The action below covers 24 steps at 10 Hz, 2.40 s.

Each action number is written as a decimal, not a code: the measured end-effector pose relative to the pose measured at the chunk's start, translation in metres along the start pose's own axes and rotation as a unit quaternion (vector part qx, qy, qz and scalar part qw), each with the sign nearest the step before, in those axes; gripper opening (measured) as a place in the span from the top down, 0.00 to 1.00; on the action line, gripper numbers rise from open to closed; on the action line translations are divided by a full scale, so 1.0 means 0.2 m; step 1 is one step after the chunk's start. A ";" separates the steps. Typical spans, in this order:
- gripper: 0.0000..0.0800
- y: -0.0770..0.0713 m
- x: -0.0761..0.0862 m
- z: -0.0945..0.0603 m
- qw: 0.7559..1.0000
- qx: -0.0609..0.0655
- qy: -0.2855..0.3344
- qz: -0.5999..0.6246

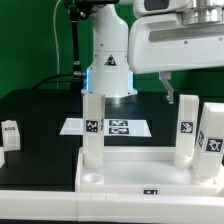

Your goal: Assemble desk

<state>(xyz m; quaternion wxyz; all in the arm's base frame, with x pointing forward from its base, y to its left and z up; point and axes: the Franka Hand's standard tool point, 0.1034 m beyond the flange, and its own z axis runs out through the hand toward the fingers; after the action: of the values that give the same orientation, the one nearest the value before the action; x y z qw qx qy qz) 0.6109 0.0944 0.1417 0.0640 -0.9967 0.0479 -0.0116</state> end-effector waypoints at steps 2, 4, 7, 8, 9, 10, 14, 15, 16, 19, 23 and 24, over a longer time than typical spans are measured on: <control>0.19 0.01 0.01 0.00 1.000 -0.005 -0.030 -0.006; 0.19 0.02 0.06 0.02 0.998 -0.041 -0.017 -0.047; 0.19 0.00 0.11 0.02 0.996 -0.062 -0.011 -0.065; 0.19 0.01 0.11 0.02 0.996 -0.063 -0.012 -0.064; 0.19 0.01 0.11 0.02 0.996 -0.063 -0.012 -0.064; 0.19 0.01 0.11 0.02 0.996 -0.063 -0.012 -0.064; 0.19 -0.04 0.20 0.06 0.997 -0.067 -0.003 -0.049; 0.19 -0.05 0.20 0.08 0.997 -0.068 -0.003 -0.046; 0.19 -0.06 0.20 0.09 0.997 -0.068 -0.004 -0.046; 0.35 -0.05 0.21 0.10 0.997 -0.070 -0.004 -0.045; 0.64 -0.05 0.21 0.10 0.997 -0.070 -0.004 -0.044; 0.64 -0.05 0.21 0.10 0.997 -0.070 -0.004 -0.040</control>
Offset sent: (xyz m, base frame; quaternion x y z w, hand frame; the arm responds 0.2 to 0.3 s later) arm 0.0306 -0.0058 0.0002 -0.0716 0.0212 -0.0933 0.9928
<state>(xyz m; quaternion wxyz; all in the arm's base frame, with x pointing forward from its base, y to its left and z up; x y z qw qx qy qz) 0.6535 0.1030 0.1249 -0.0067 -0.9999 0.0089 -0.0071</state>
